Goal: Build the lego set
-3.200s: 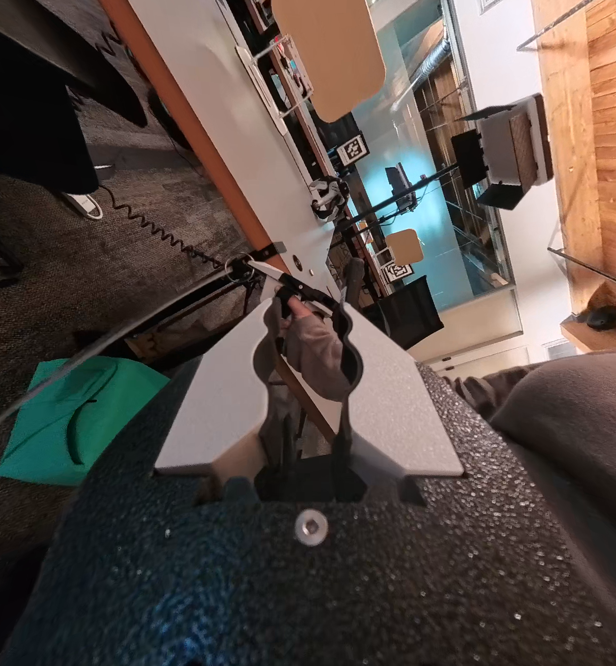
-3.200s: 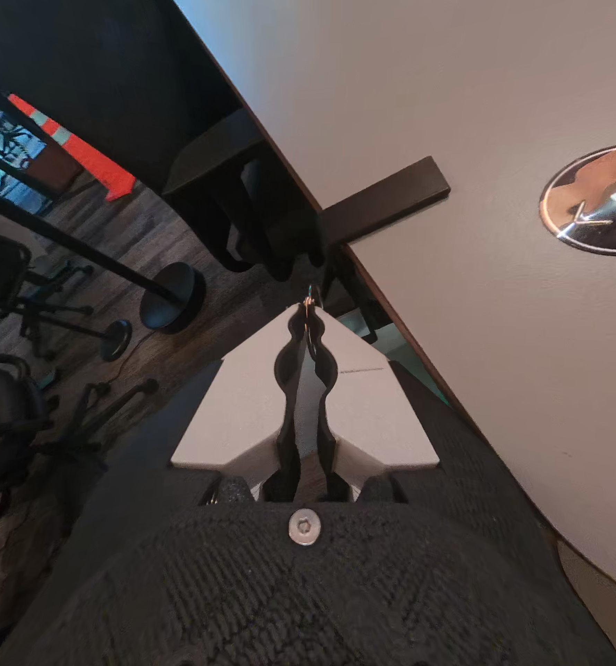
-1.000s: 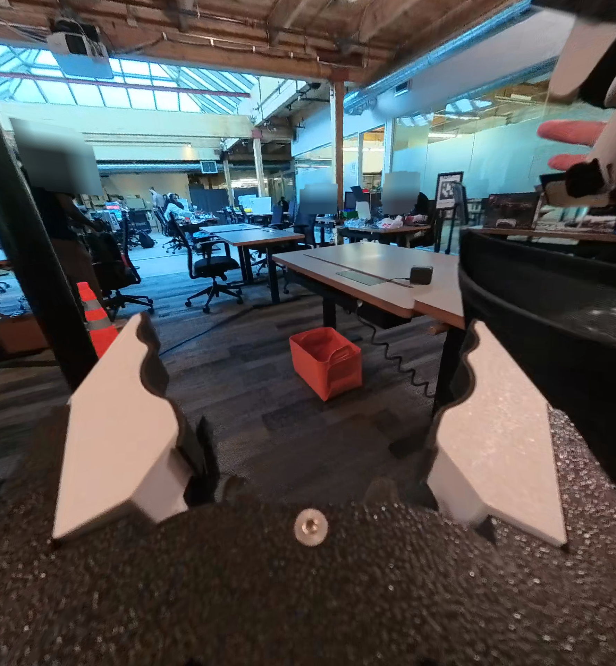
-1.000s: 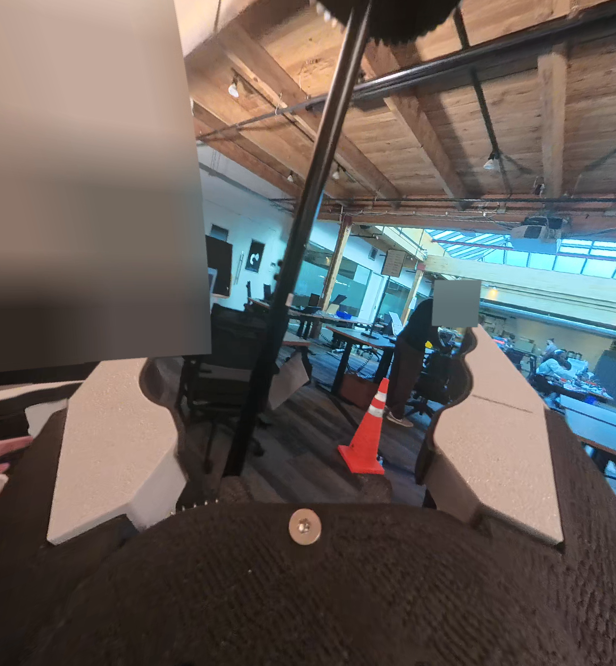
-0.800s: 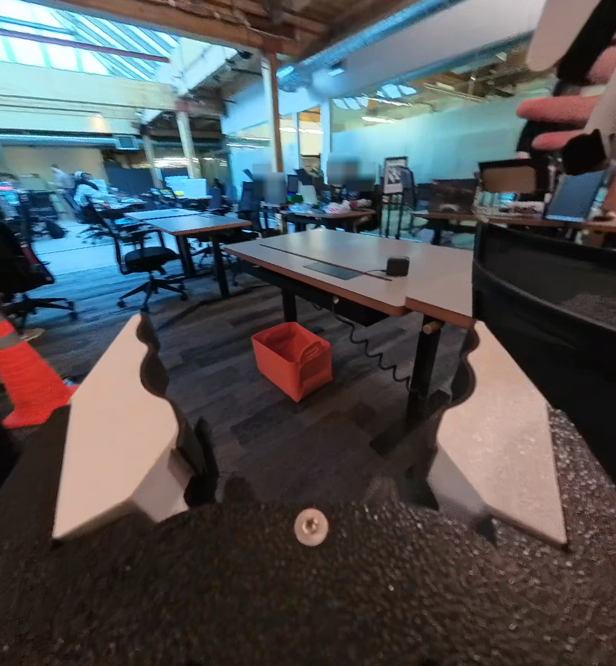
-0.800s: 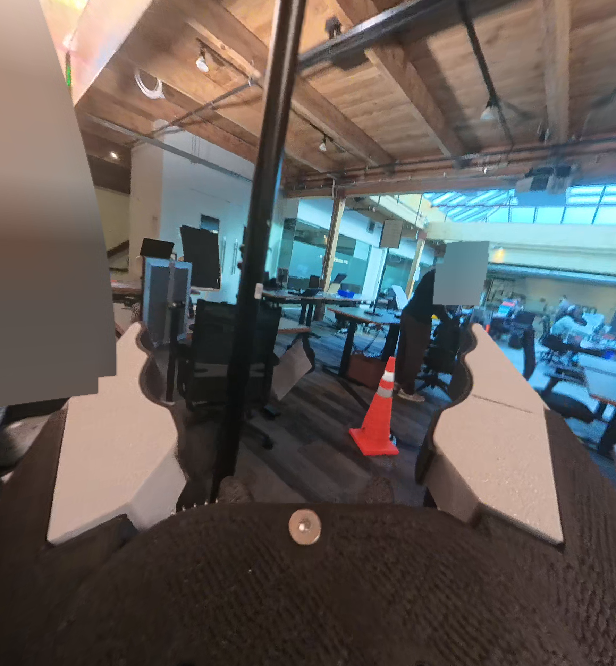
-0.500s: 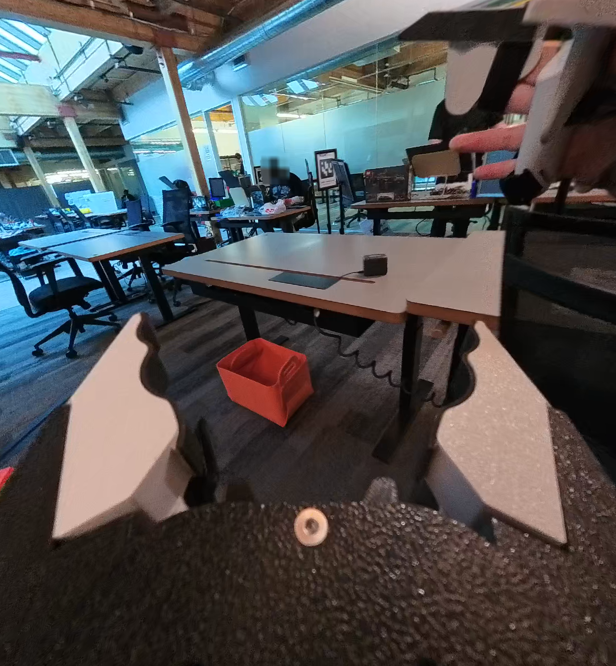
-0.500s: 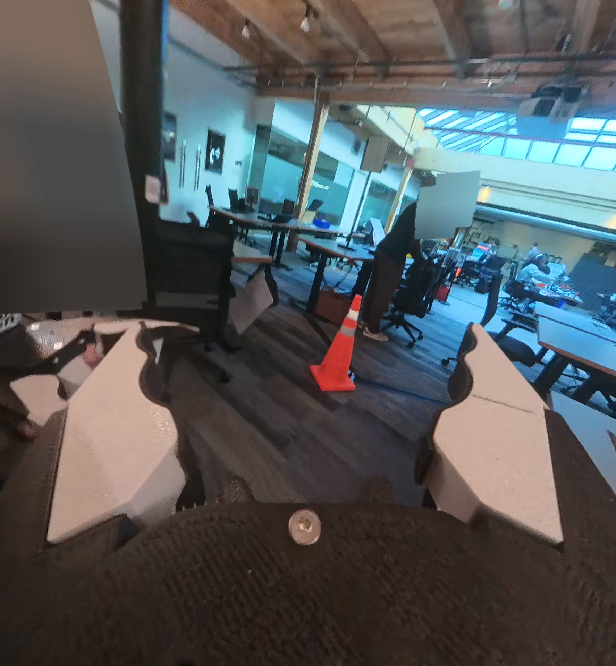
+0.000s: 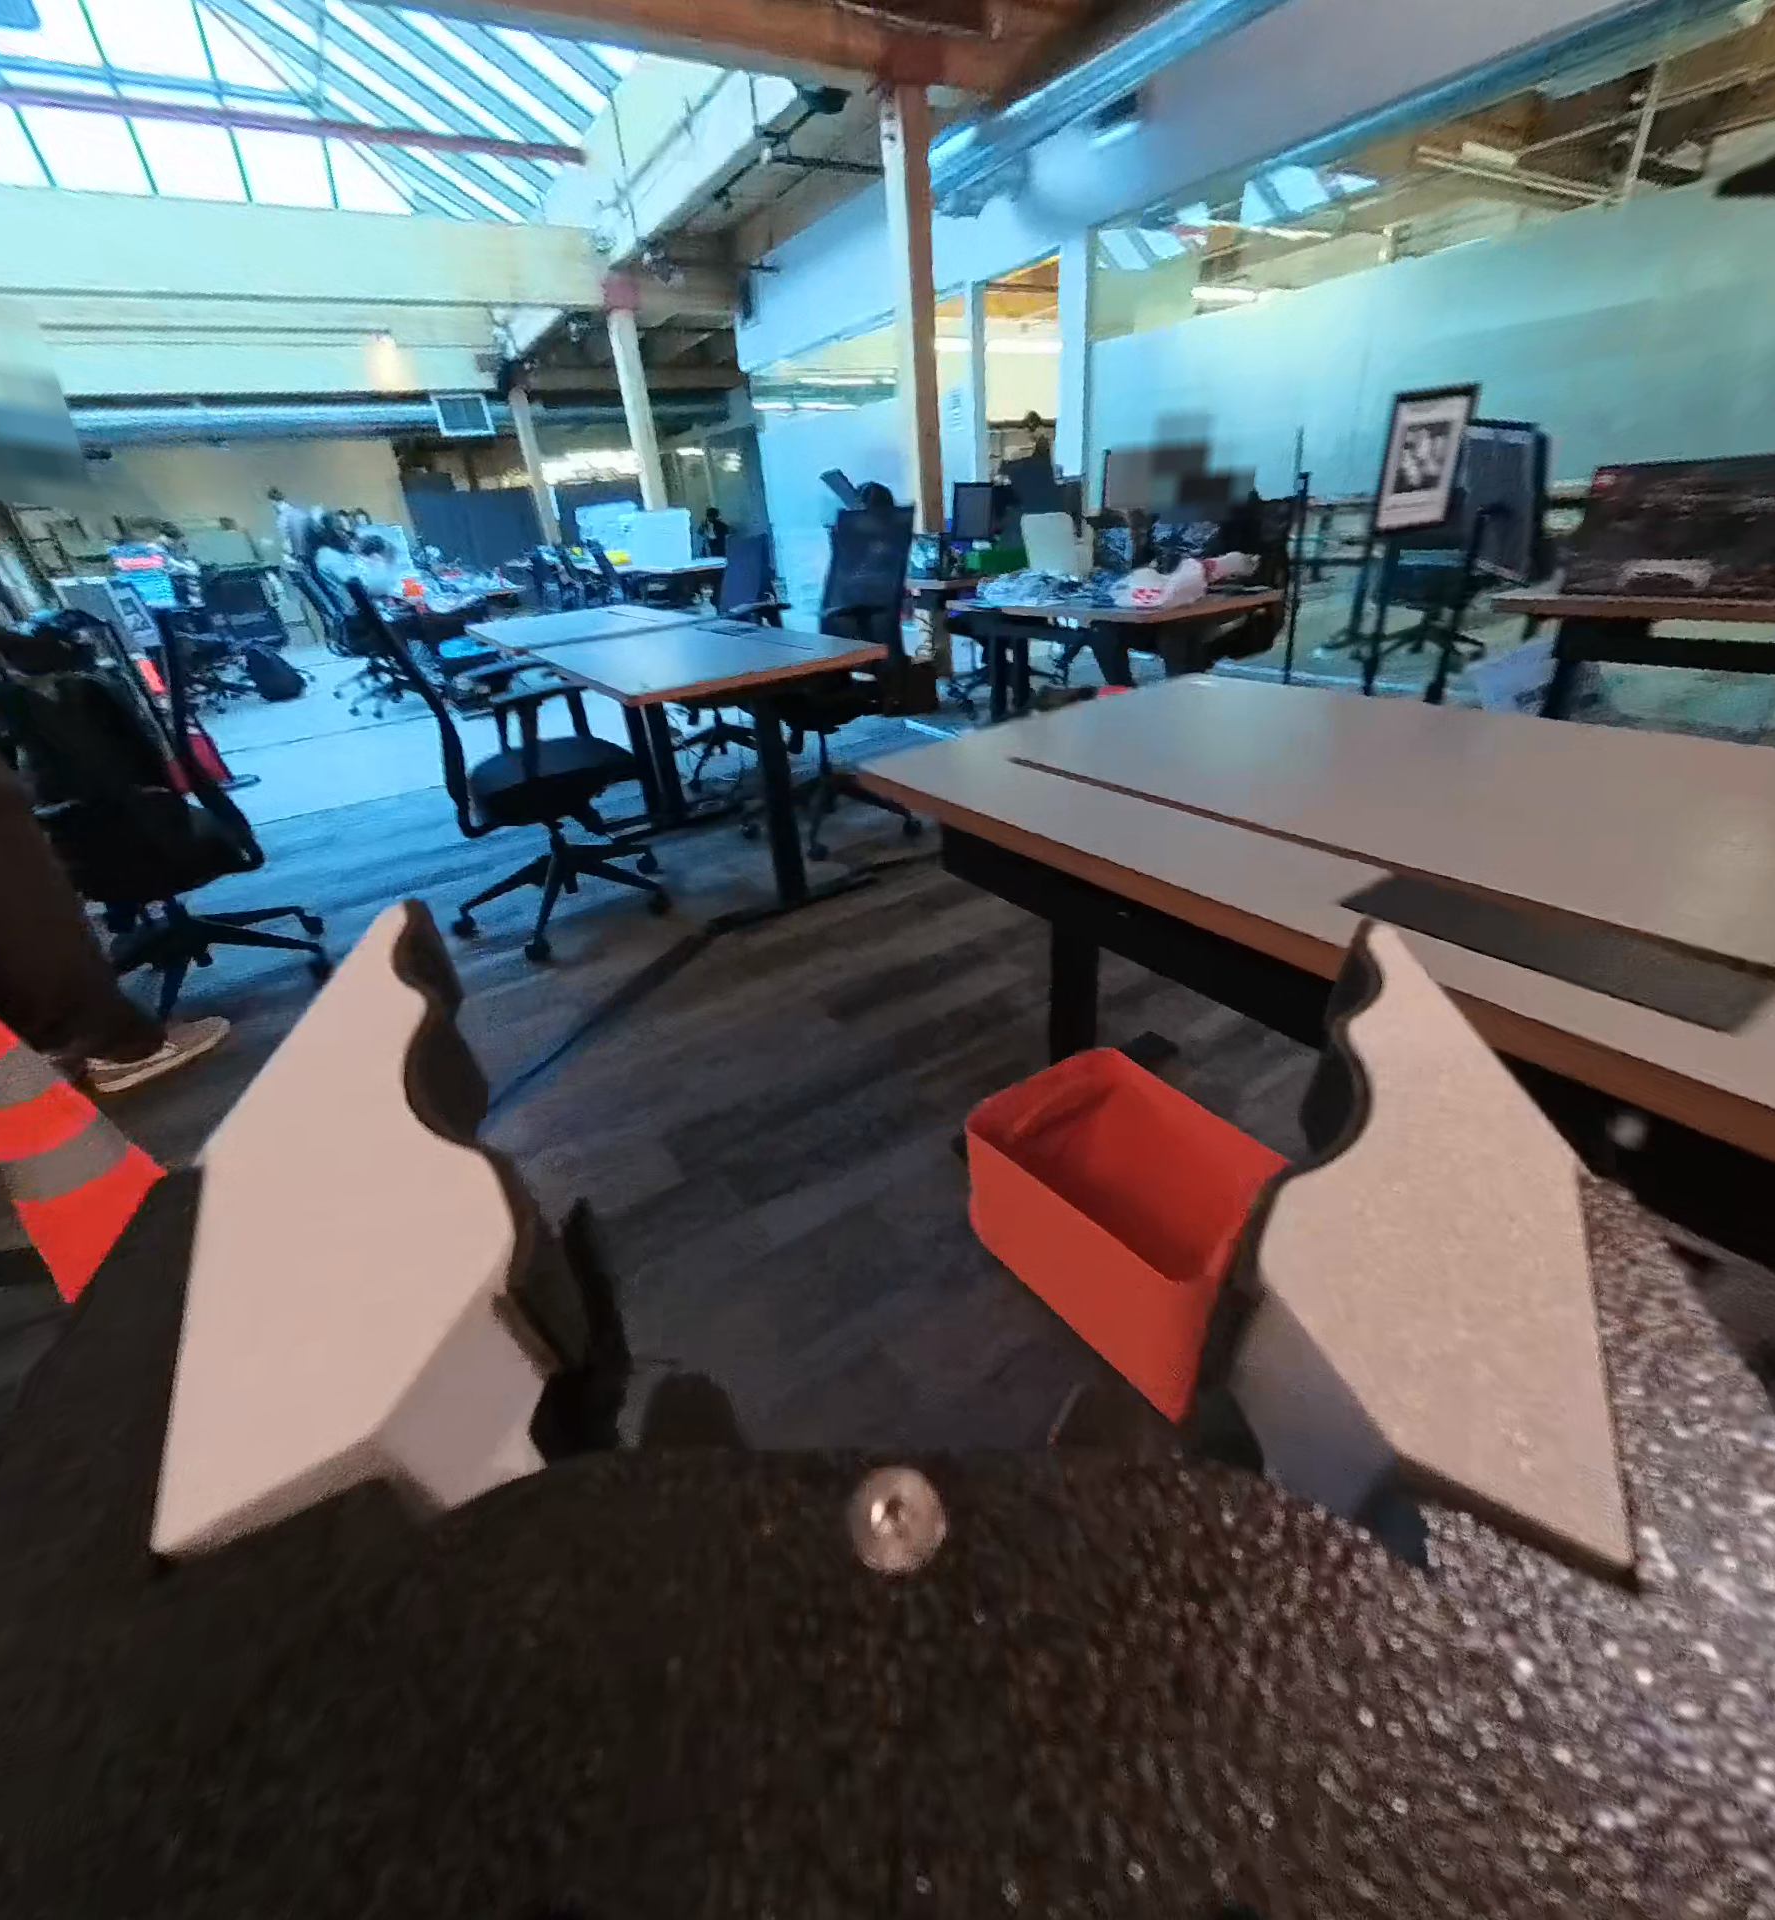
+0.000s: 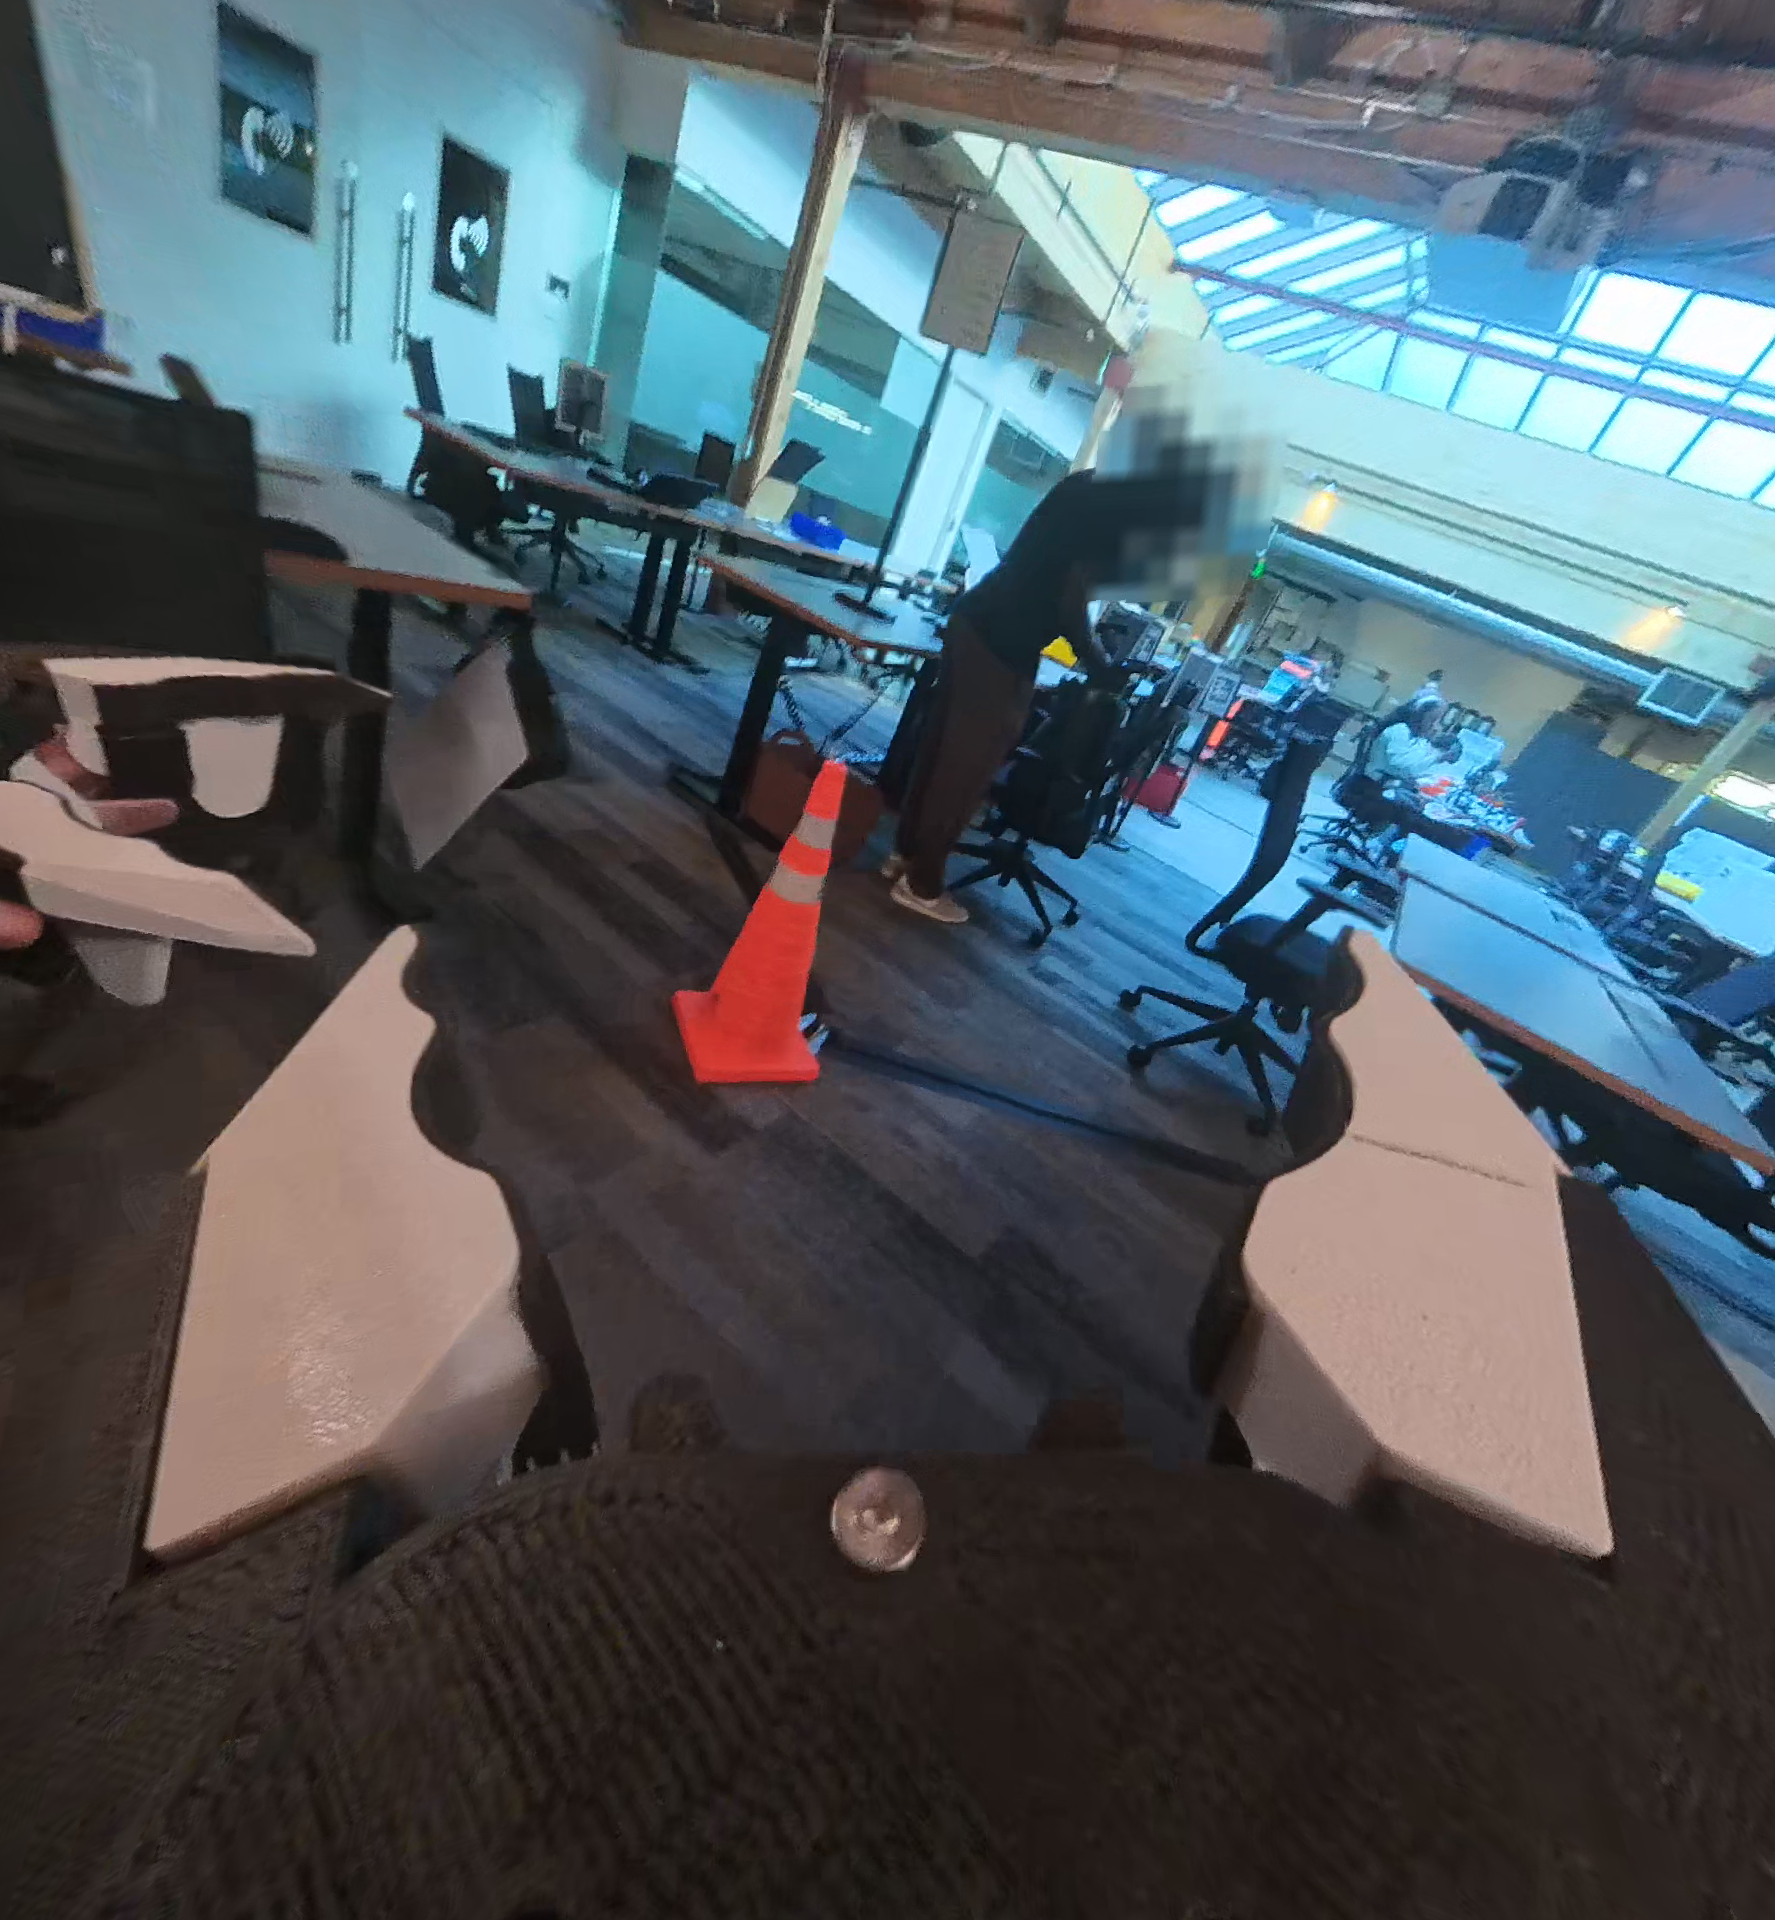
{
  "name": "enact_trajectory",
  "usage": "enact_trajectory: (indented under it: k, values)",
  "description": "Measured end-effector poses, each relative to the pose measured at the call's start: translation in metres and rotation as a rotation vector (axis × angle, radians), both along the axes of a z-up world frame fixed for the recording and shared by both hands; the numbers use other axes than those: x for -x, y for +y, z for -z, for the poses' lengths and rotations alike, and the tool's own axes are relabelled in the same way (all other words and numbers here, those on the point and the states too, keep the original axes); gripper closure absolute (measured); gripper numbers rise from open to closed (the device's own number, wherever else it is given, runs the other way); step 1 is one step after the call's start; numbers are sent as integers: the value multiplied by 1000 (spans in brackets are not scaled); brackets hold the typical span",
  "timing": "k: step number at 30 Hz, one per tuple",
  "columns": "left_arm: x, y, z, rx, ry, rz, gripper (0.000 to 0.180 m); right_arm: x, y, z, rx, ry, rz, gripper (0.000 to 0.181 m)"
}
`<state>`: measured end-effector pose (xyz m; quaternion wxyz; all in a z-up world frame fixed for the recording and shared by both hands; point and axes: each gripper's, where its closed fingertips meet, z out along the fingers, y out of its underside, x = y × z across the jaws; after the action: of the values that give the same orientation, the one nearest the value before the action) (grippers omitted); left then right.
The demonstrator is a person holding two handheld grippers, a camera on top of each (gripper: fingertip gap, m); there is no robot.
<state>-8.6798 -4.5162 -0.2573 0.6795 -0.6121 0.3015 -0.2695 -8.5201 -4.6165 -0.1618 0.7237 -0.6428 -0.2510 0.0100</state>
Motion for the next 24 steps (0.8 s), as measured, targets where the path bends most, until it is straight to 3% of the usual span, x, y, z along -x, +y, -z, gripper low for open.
enact_trajectory:
  k: [3,11,16,19,24]
  values:
    - [1,81,-7,-19,1,-92,22,-28,88,1,-52,15,21,26]
    - [64,290,31,0,120,-395,23,-42,326,-11,-221,231,14,31]
    - [86,457,40,7,137,-500,22,-79,484,-4,-287,187,92,33]
    - [68,564,29,14,209,-484,22,-121,572,-15,-296,232,210,32]
    - [-20,719,-4,-95,227,-328,22,-191,673,-31,-412,204,409,33]
